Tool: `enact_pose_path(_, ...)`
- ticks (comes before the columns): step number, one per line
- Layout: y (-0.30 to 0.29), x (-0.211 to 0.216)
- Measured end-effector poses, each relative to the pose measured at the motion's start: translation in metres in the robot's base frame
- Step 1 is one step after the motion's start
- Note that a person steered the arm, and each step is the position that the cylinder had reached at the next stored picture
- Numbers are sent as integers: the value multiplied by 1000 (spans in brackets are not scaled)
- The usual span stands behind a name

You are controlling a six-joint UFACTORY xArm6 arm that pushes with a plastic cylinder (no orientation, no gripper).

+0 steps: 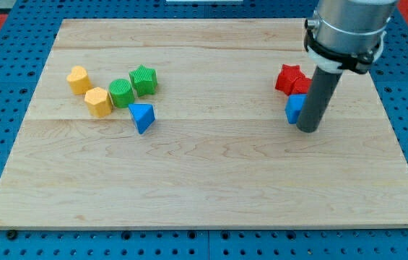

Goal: Move red circle and red star towards left

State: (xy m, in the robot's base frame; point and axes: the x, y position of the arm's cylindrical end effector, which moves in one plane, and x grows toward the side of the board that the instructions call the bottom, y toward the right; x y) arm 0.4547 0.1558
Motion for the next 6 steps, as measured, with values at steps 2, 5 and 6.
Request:
enact_pose_path(2, 3, -60)
enact_pose_path(5, 89, -99)
enact_pose_path(6, 53, -133)
